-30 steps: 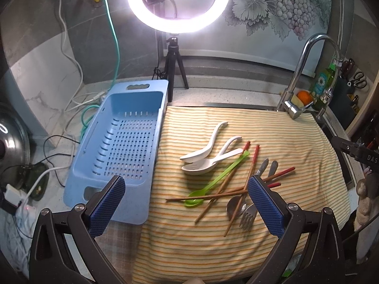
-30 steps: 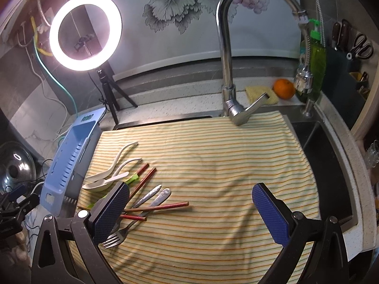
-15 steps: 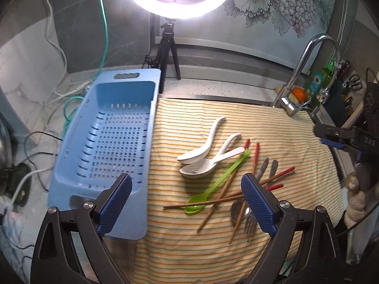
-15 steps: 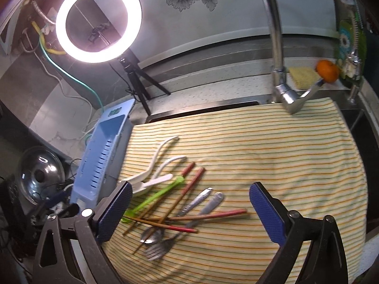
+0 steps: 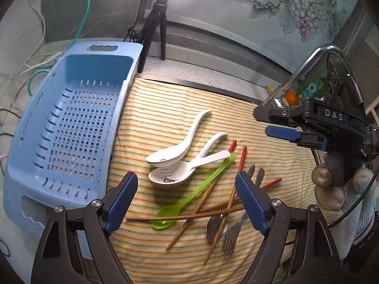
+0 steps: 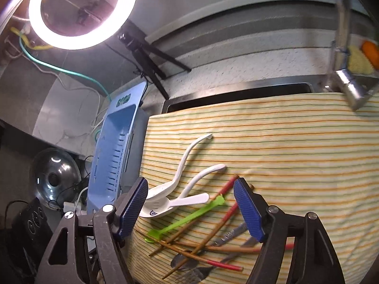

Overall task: Organize utensils
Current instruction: 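Move the left tool down toward the stacked white ceramic spoons, then close the left tool on the white ceramic spoon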

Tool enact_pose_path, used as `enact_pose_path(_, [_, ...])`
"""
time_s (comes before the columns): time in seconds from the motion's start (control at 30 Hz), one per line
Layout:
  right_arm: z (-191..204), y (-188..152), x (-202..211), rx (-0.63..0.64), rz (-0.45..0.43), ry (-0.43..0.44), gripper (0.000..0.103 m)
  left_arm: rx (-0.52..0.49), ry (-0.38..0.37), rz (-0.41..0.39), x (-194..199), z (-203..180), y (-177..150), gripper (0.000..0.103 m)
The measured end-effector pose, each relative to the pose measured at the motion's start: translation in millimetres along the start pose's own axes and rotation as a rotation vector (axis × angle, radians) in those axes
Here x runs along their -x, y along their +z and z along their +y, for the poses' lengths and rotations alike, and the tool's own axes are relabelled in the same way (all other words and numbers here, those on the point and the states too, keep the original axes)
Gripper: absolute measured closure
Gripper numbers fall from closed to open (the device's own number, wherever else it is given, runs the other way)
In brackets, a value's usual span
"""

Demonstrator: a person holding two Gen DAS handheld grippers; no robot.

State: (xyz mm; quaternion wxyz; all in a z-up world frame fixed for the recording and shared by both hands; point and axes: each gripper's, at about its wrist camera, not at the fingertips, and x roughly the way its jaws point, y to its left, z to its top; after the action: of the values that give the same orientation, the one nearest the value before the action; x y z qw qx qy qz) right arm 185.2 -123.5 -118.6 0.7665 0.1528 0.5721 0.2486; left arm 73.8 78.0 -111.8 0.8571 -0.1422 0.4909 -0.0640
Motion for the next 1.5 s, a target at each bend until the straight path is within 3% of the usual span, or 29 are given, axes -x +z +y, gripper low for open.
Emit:
enact_pose_path(0.1, [-3, 12, -23, -0.004, 0.071, 0.051, 0.044, 0.040, 0.031, 0.001, -8, 1, 2, 0.022])
enact_pose_path(0.2, [-6, 24, -47, -0.008, 0.142, 0.100, 0.045, 0.068, 0.046, 0.006, -15, 0, 2, 0.031])
enact_pose_path(0.47, [-5, 32, -87, 0.032, 0.244, 0.114, 0.052, 0.134, 0.086, 0.020, -33, 7, 10, 0.031])
enact_pose_path(1.07, [4, 45, -119, 0.051, 0.279, 0.071, 0.057, 0.113, 0.097, 0.088, -74, 16, 23, 0.032])
enact_pose_path(1.23, [7, 45, -122, 0.065, 0.281, 0.039, 0.068, 0.100, 0.099, 0.088, -79, 15, 29, 0.034])
enact_pose_path(1.37, [6, 45, -122, 0.061, 0.284, 0.024, 0.080, 0.098, 0.070, 0.111, -91, 14, 32, 0.051])
enact_pose_path(1.5, [-2, 46, -123, 0.041, 0.290, 0.029, 0.088, 0.088, 0.067, 0.122, -101, 12, 32, 0.052])
